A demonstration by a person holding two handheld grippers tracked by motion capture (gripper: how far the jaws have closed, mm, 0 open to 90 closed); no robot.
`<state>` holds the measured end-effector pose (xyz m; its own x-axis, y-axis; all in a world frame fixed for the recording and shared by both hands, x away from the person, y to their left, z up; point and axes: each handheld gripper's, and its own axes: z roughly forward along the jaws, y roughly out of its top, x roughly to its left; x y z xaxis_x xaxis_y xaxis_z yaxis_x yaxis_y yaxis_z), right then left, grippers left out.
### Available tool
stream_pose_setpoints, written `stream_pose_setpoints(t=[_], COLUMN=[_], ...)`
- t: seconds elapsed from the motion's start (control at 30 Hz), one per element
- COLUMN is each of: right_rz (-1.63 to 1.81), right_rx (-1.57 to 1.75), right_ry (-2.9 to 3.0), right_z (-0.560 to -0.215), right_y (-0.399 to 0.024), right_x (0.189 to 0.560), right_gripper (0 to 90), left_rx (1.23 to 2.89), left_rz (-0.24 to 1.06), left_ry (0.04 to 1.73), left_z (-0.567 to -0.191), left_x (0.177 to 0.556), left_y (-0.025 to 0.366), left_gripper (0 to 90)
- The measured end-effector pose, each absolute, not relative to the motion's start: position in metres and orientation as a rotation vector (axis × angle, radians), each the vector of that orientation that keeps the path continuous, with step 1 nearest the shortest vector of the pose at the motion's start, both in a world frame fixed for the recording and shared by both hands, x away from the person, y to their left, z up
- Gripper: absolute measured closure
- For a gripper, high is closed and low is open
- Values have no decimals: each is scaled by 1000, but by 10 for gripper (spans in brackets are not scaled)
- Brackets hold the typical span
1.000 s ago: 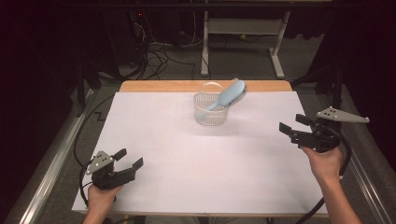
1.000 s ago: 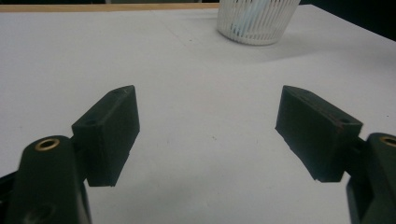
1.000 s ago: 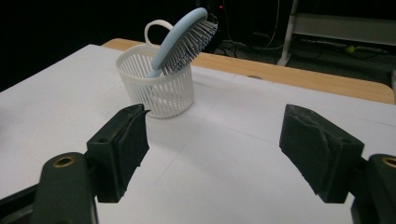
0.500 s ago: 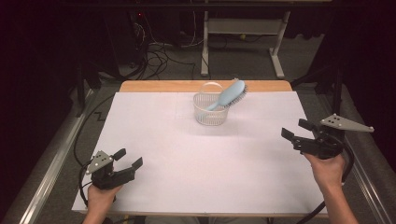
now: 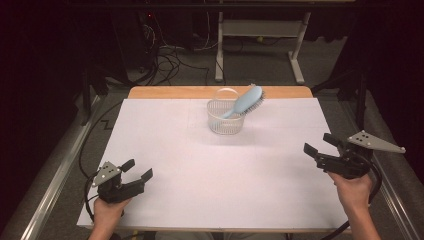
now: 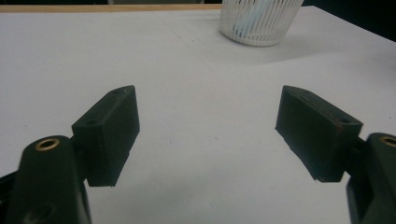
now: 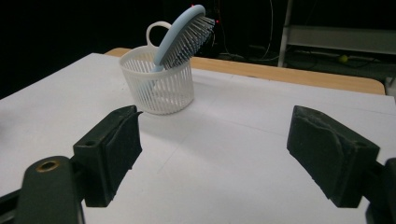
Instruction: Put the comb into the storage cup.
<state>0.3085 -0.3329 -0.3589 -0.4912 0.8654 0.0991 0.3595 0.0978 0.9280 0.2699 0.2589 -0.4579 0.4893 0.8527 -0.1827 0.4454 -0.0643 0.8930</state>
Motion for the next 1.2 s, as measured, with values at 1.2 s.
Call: stream_pose_setpoints(t=[1.2], right_rz=[1419], right_rx=[1217], right_ry=[1866], right_z=[-392], right_y=[-334], right_x=[280], right_gripper=[165], left_rx=[1688], left_rz=[495], left_ry=[1117], left_z=[-457], left_x=[268], left_y=[259], left_gripper=[210])
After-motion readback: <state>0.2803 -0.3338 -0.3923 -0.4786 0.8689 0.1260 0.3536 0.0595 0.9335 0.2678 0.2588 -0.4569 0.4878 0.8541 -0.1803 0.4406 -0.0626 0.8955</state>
